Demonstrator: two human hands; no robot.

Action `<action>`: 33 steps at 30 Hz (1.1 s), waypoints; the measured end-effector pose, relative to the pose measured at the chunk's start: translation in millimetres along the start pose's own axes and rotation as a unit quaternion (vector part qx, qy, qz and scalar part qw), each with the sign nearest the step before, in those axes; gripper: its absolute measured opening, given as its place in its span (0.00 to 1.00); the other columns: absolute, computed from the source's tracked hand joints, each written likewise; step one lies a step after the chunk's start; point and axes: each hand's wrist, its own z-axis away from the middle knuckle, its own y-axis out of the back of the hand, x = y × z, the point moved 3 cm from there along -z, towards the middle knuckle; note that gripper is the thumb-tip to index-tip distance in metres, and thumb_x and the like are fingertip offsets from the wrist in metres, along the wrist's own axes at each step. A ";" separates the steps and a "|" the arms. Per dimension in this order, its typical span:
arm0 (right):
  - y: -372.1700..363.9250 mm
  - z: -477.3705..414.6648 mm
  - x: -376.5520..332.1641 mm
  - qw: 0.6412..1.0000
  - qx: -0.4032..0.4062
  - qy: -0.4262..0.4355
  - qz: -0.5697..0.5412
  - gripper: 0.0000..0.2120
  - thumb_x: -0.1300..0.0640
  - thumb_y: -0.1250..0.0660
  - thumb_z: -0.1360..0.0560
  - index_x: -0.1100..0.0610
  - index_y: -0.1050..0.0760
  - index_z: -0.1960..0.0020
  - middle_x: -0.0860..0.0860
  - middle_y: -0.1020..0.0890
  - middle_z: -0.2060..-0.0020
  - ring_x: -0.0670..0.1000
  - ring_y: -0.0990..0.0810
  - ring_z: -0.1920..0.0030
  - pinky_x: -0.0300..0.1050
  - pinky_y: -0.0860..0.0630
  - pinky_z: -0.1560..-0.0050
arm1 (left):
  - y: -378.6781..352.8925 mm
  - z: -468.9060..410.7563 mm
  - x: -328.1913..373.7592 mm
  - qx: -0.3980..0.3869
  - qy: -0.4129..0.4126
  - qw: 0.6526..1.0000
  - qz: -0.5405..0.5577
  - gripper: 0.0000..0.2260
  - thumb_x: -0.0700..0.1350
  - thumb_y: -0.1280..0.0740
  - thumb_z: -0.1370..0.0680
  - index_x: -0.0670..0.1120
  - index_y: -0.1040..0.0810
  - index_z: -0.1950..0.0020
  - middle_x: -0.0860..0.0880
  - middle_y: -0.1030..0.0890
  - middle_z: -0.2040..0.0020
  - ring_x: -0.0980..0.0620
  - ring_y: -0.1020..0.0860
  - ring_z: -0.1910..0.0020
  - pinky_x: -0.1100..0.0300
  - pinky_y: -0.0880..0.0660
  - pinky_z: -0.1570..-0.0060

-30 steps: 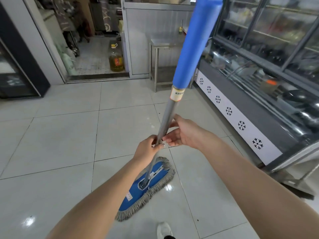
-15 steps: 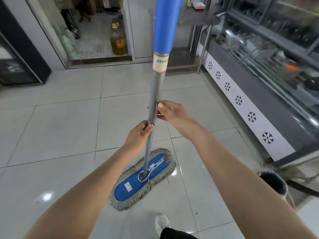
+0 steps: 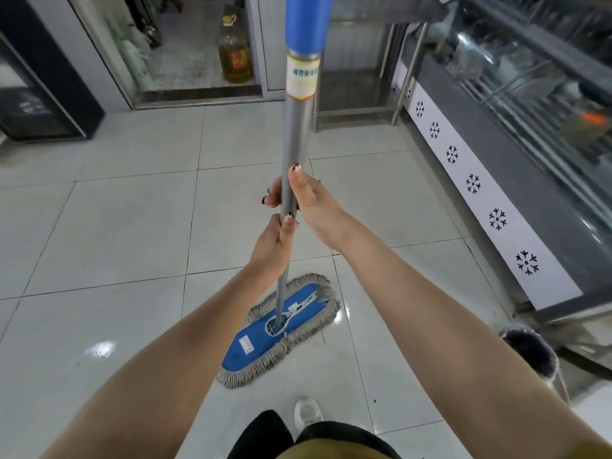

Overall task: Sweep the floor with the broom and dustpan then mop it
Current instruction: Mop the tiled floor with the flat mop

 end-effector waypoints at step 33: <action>-26.2 79.2 -125.0 0.949 0.309 0.049 0.034 0.27 0.41 0.52 0.19 0.59 0.28 0.64 0.52 0.23 0.71 0.53 0.22 0.66 0.44 0.21 0.53 | 32.0 49.0 68.4 -0.226 -0.183 0.930 0.223 0.17 0.45 0.51 0.16 0.43 0.35 0.63 0.48 0.31 0.67 0.53 0.31 0.68 0.75 0.32 0.67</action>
